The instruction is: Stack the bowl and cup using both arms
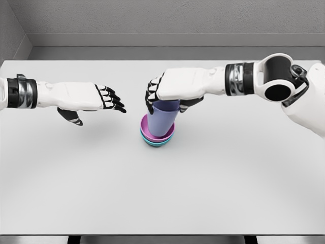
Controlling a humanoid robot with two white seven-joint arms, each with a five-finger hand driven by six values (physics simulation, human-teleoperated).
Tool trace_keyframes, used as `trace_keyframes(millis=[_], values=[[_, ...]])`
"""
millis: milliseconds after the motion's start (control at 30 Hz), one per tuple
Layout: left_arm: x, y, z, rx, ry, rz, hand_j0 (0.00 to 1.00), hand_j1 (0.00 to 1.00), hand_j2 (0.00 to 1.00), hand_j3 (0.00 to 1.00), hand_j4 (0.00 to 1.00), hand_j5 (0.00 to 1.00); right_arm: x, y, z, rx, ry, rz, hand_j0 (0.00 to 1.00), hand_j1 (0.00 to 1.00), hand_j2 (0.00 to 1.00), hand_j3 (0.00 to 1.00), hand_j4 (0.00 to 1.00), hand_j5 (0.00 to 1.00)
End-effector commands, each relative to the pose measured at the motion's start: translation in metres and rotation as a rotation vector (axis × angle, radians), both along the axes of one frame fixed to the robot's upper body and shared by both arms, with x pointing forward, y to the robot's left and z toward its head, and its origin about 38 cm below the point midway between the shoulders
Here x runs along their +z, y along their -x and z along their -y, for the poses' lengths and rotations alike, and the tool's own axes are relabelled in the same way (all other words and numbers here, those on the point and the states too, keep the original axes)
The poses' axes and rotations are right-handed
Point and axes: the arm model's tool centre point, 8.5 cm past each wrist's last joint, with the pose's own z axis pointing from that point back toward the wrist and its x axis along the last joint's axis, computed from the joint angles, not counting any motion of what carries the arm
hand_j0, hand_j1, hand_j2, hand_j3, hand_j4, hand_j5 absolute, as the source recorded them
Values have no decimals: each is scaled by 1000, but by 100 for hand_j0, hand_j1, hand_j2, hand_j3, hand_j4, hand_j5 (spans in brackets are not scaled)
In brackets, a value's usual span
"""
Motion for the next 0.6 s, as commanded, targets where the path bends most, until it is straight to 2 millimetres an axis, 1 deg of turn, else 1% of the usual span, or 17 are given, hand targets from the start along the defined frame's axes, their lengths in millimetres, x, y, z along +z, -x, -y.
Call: trace_keyframes(millis=[0,200,333,433,567], values=[[1,0,0,3,6,0,100,100,100,100,100,100,-5,-3,0,-9,7,-13,54,54,54,54,54,54],[1,0,0,3,5,-2,100,100,100,100,100,100,-9,-8,0,-22,14,-14,54,54,54,54,54,54],[1,0,-1,4,4,-2,100,100,100,100,100,100,-11,-6,-7,-9,13,-18,54,54,54,54,54,54],[1,0,-1,4,5,0,100,100,100,100,100,100,-13,-9,-5,-20,20,-16,54,54,54,54,54,54],[1,0,-2,6,2,-1,100,100,100,100,100,100,-13,-9,-8,-14,18,-18,56,56,56,56,56,56]])
